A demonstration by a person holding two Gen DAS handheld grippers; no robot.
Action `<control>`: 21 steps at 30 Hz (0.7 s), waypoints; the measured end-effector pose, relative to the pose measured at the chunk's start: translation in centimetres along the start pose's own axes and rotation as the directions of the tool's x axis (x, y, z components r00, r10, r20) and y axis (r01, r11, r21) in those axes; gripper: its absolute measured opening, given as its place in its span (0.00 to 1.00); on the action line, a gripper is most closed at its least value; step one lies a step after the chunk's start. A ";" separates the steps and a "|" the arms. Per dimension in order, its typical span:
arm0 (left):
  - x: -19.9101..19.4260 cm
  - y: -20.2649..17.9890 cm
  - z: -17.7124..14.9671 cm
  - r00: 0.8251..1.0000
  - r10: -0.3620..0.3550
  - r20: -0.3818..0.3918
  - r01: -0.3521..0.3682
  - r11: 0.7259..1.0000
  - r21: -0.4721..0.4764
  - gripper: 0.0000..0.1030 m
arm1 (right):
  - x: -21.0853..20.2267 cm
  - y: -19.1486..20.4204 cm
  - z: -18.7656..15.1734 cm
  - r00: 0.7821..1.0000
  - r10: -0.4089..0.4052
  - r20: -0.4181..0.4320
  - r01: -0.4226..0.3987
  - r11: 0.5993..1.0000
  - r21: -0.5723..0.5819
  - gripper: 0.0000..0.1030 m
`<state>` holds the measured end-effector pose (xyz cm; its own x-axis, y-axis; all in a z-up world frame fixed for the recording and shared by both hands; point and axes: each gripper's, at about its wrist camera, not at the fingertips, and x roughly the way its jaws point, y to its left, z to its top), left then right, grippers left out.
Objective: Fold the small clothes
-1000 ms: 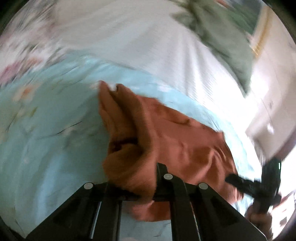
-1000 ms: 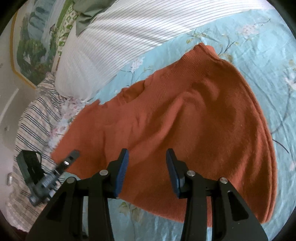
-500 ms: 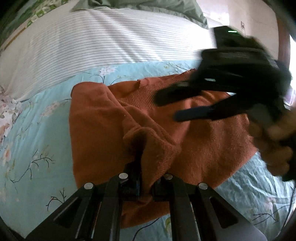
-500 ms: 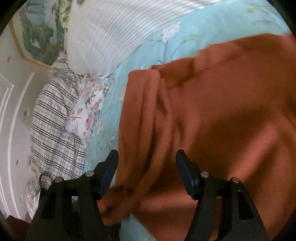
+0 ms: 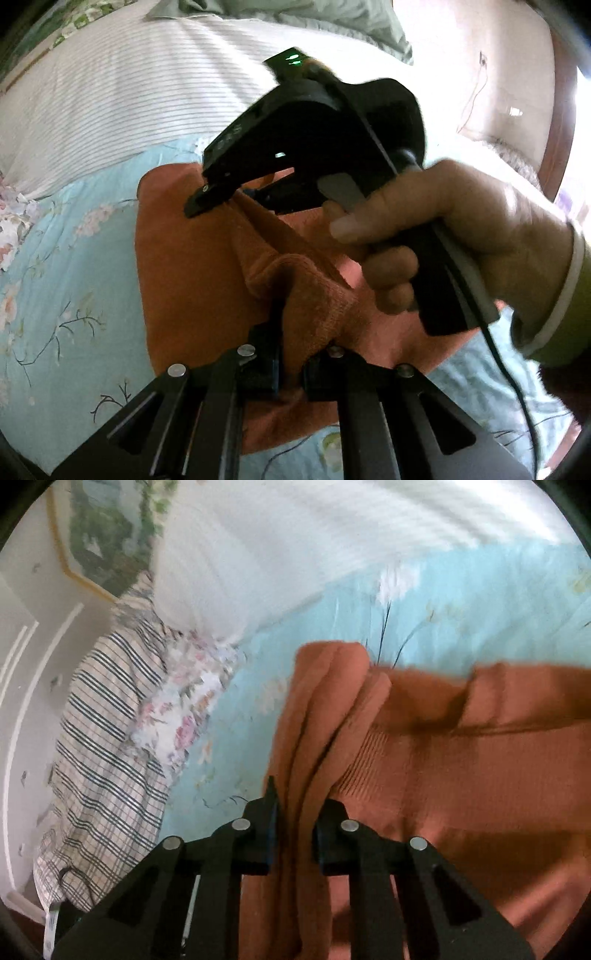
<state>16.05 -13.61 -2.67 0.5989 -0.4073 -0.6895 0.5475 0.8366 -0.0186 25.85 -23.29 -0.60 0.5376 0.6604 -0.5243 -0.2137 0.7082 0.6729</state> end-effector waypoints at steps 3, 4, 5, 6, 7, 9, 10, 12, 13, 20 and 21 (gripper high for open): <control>-1.1 -0.5 1.4 0.995 -0.096 0.018 0.097 0.995 -0.037 0.06 | -4.3 -0.2 0.2 0.998 -0.017 0.056 0.017 1.000 -0.007 0.16; -1.4 -1.1 2.0 0.991 -0.129 0.028 0.130 0.991 -0.037 0.06 | -5.5 -0.4 0.2 0.997 -0.026 0.068 0.027 1.000 -0.008 0.16; -1.5 -1.7 2.4 0.988 -0.149 0.034 0.150 0.988 -0.035 0.06 | -7.1 -0.9 0.1 0.996 -0.043 0.082 0.044 0.999 -0.009 0.16; -1.6 -2.5 2.9 0.984 -0.176 0.040 0.177 0.984 -0.030 0.06 | -8.1 -1.3 0.1 0.994 -0.056 0.091 0.057 0.998 -0.006 0.16; -1.6 -3.2 3.3 0.979 -0.197 0.044 0.198 0.980 -0.025 0.06 | -9.3 -1.9 0.0 0.992 -0.071 0.100 0.071 0.997 0.000 0.16; -1.4 -5.3 3.9 0.973 -0.227 0.046 0.227 0.974 0.003 0.06 | -11.3 -3.0 -0.2 0.989 -0.095 0.115 0.094 0.995 0.013 0.16; -1.3 -6.5 4.1 0.970 -0.240 0.045 0.240 0.971 0.018 0.06 | -12.1 -3.6 -0.4 0.987 -0.109 0.121 0.107 0.994 0.021 0.16; -1.0 -8.7 4.4 0.961 -0.273 0.039 0.272 0.962 0.034 0.06 | -13.7 -5.4 -0.9 0.983 -0.129 0.134 0.124 0.991 0.047 0.16; -0.8 -9.2 4.5 0.957 -0.289 0.035 0.288 0.957 0.036 0.06 | -14.1 -6.2 -1.2 0.981 -0.136 0.138 0.129 0.990 0.058 0.16; 2.4 -13.9 4.4 0.940 -0.340 -0.039 0.342 0.938 0.049 0.06 | -15.1 -11.3 -3.3 0.978 -0.169 0.119 0.155 0.980 0.121 0.16; 3.1 -13.9 4.1 0.940 -0.338 -0.054 0.340 0.939 0.050 0.06 | -15.1 -11.6 -3.6 0.978 -0.172 0.117 0.158 0.980 0.124 0.16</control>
<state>12.67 -28.04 -1.52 0.3461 -0.6455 -0.6809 0.7472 0.6285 -0.2160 17.25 -40.61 -2.36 0.6582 0.4945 -0.5676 -0.0232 0.7669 0.6413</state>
